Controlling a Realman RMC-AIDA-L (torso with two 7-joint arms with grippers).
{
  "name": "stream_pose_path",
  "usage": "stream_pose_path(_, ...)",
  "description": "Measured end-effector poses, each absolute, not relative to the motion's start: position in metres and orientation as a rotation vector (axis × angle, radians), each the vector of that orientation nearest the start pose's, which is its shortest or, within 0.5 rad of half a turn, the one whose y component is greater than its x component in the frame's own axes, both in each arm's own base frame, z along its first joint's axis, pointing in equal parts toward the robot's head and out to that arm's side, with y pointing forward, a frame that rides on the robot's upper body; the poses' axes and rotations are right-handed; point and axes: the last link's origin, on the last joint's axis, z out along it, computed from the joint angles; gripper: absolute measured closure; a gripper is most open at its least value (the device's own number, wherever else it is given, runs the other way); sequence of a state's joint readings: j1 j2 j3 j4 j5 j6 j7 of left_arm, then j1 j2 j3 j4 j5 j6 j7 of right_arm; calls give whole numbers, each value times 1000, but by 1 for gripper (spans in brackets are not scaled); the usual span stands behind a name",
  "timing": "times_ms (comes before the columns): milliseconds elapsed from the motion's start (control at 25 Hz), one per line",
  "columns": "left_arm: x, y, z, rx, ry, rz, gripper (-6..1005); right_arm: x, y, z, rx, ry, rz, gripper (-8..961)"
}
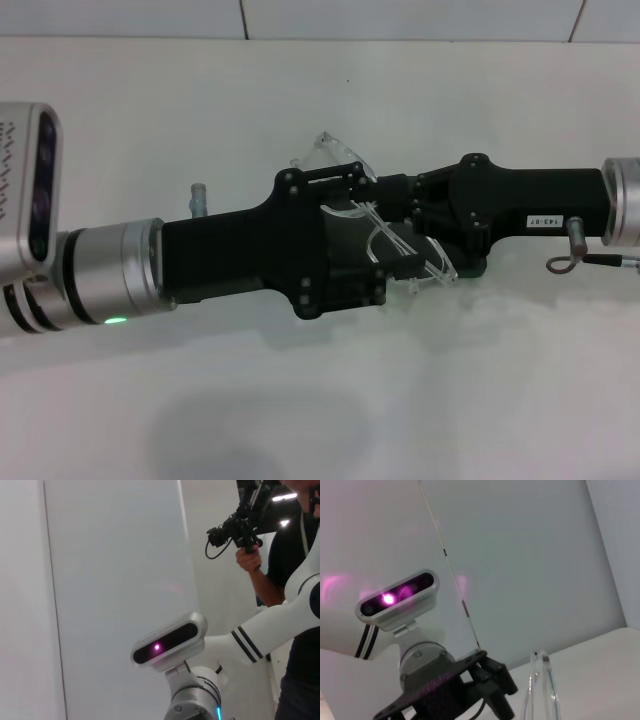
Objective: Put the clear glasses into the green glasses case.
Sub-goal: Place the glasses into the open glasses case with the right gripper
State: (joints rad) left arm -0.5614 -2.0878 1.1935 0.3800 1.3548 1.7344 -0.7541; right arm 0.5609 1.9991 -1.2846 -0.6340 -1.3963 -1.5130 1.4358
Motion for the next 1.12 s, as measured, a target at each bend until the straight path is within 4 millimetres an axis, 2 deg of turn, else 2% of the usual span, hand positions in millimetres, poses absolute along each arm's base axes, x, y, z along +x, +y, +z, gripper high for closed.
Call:
stream_pose_path(280,-192,288,-45,-2704,155,-1320,350,195,340,-16,-2864,489,973,891)
stream_pose_path(480,-194,285,-36,-2645,146,-1379,350,201,350,-15,-2829,395,826,892)
stream_pose_path(680,-206,282,-23,-2571,116,-1383,350,188,353,-5,-2880,188,558,891)
stream_pose_path(840,-214,280,-17,-2529,87,-1373,350,175,350,-2,-2870,21,266,890)
stream_pose_path(960,-220,279,-13,-2512,64,-1360,350,165,349,-10,-2839,-74,91,890)
stream_pose_path(1120,-224,279,-9,-2498,52,-1352,350,162,351,-26,-2786,-179,-104,889)
